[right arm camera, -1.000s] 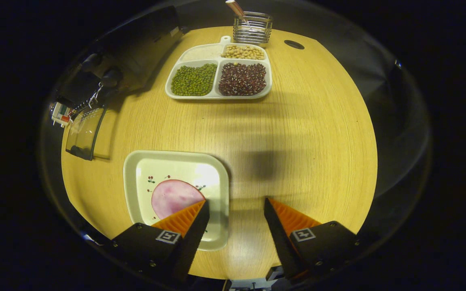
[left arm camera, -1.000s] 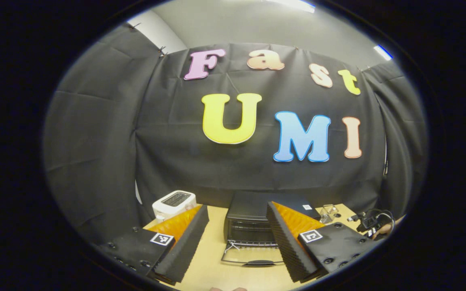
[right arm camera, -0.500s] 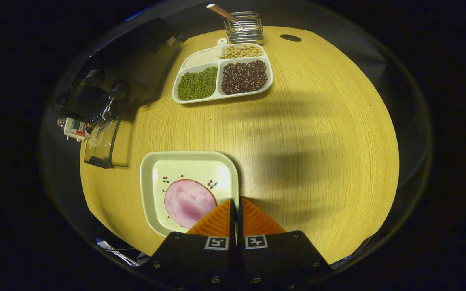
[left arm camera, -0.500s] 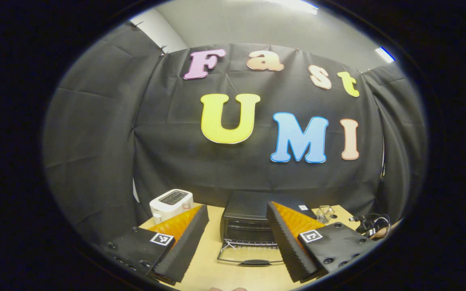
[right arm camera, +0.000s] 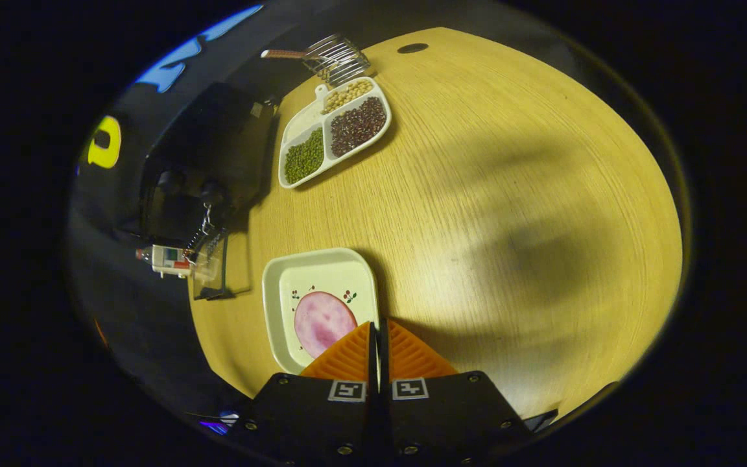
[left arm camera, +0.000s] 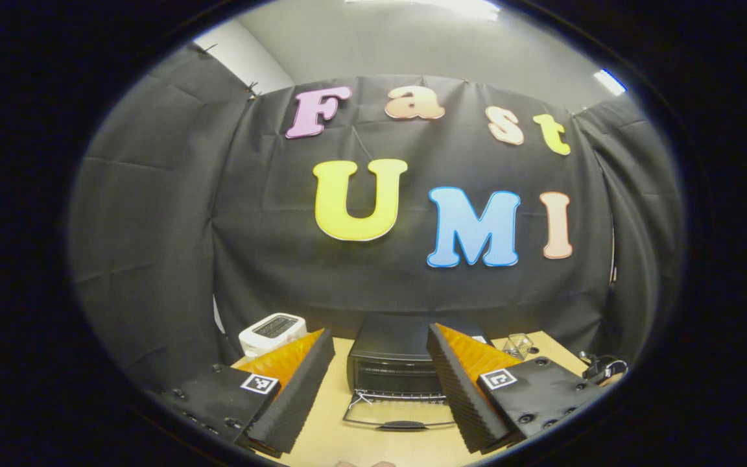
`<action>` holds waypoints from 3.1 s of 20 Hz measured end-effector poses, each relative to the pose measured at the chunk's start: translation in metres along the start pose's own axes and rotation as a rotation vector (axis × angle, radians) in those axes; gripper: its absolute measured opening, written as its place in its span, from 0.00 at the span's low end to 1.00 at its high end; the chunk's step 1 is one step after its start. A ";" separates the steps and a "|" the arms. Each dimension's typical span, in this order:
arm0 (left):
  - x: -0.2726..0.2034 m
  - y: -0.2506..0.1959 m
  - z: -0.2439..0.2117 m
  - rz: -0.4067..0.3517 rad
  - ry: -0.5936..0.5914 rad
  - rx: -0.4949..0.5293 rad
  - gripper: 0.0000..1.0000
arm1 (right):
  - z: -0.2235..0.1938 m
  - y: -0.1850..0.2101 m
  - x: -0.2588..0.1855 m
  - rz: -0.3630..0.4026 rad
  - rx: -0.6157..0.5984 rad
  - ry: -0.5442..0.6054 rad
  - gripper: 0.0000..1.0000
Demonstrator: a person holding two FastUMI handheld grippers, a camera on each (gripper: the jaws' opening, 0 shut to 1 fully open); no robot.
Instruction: Open the electric oven with the left hand, put the food in, and close the electric oven.
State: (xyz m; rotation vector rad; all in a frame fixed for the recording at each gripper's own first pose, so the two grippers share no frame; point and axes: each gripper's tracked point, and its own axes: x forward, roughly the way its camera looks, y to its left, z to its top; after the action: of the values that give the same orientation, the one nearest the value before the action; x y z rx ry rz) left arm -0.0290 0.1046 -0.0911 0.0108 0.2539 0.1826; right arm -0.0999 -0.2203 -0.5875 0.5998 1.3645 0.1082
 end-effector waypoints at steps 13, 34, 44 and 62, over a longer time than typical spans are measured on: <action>0.003 -0.013 0.013 -0.070 -0.026 -0.004 1.00 | -0.080 -0.024 -0.036 0.260 0.222 -0.093 0.00; -0.003 0.043 0.033 -0.128 -0.083 -0.026 0.98 | -0.097 0.190 -0.015 0.462 0.401 -0.311 0.01; -0.019 0.100 0.031 -0.048 -0.077 -0.041 1.00 | -0.046 0.248 0.051 0.427 0.620 -0.435 0.01; -0.051 0.201 -0.002 0.158 -0.002 -0.074 1.00 | 0.035 0.309 0.140 0.335 0.926 -0.662 0.02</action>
State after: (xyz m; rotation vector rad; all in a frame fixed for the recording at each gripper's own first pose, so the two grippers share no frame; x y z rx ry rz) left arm -0.1138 0.2927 -0.0734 -0.0426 0.2439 0.3491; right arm 0.0469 0.0868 -0.5661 1.4832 0.5942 -0.4482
